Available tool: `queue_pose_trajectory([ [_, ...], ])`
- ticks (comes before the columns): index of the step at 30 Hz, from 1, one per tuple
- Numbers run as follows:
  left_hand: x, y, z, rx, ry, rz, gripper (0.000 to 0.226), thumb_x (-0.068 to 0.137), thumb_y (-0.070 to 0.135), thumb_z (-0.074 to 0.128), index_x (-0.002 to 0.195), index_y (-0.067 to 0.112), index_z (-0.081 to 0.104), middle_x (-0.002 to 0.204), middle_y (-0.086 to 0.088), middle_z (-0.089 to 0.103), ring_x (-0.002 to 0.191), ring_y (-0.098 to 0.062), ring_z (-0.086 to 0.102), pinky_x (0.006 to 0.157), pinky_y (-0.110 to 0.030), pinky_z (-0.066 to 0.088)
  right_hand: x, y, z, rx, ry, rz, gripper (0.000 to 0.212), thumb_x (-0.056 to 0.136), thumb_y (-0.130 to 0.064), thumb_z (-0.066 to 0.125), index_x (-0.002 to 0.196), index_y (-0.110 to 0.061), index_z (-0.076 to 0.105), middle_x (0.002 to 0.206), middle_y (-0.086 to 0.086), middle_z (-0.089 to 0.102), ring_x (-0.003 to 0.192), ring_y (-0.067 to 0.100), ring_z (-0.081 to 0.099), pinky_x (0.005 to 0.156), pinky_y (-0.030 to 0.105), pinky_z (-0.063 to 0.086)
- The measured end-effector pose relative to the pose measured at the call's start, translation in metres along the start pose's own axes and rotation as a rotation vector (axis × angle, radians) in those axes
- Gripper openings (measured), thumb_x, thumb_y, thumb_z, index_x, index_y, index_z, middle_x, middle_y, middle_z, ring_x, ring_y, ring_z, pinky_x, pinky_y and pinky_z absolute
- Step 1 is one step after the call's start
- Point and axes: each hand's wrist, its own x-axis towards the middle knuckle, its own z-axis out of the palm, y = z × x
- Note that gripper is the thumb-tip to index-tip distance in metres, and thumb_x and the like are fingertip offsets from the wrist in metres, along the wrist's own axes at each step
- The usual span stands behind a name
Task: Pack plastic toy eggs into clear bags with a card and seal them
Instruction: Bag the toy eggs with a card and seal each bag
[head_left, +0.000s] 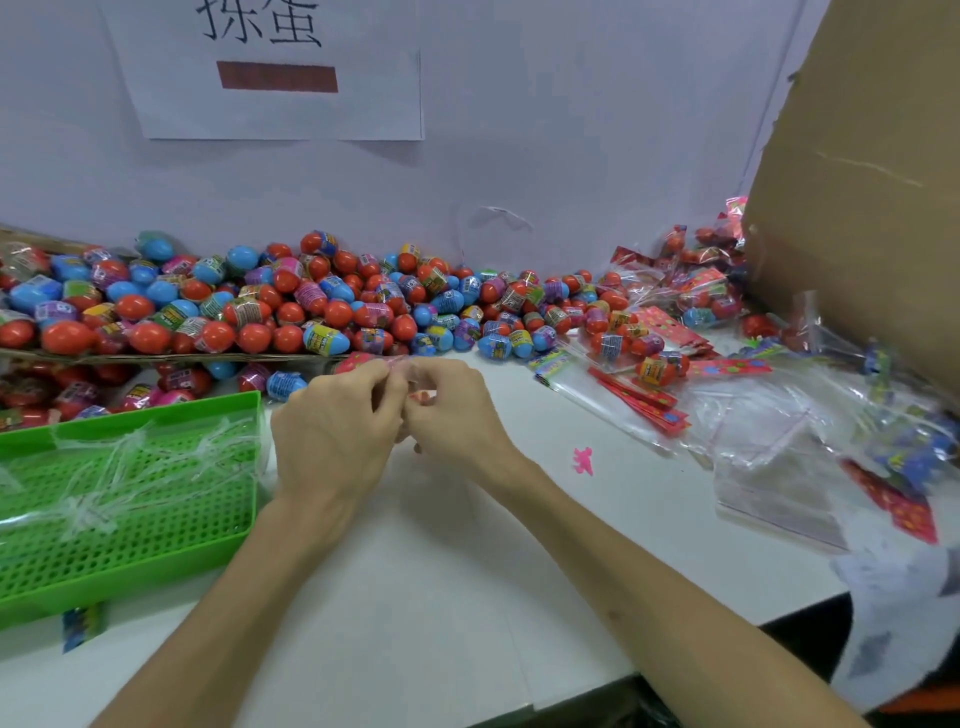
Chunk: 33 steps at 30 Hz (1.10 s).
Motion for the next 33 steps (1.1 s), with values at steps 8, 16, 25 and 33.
queue_pose_trajectory([
  [8,-0.006,0.005,0.010,-0.324,-0.184,-0.199,0.077,0.092,0.076,0.028,0.051,0.016,0.052,0.044,-0.002,0.050,0.050,-0.027,0.053,0.050,-0.036,0.038,0.009,0.003,-0.026,0.262,0.214,0.091,0.039,0.085,0.009,0.049,0.096,-0.018,0.074,0.094,0.000,0.076,0.074,0.023,0.075,0.055,0.030,0.058],
  [16,0.008,0.010,0.008,-1.292,-0.624,-0.838,0.065,0.073,0.079,0.070,0.103,0.021,0.076,0.090,-0.005,0.074,0.076,-0.022,0.072,0.063,-0.034,0.058,0.016,0.001,-0.031,0.825,-0.041,0.237,0.016,0.094,-0.004,0.065,0.109,-0.004,0.072,0.100,0.018,0.072,0.085,0.036,0.069,0.087,0.051,0.055],
  [25,0.008,0.009,0.003,-1.363,-0.193,-0.793,0.034,0.109,0.023,0.049,0.120,-0.004,0.067,0.110,-0.018,0.070,0.100,-0.028,0.067,0.095,-0.045,0.054,0.009,0.006,-0.021,0.217,0.035,0.053,0.022,0.093,-0.028,0.074,0.083,-0.008,0.075,0.073,0.003,0.074,0.059,0.015,0.069,0.052,0.027,0.056],
  [33,0.017,0.004,0.000,-1.571,-0.143,-0.877,0.045,0.109,0.027,0.049,0.145,0.001,0.050,0.106,-0.017,0.073,0.089,-0.025,0.073,0.079,-0.033,0.064,0.024,0.013,-0.050,0.307,-0.130,0.065,0.007,0.091,-0.025,0.076,0.091,-0.019,0.075,0.079,0.002,0.073,0.062,0.016,0.065,0.060,0.029,0.056],
])
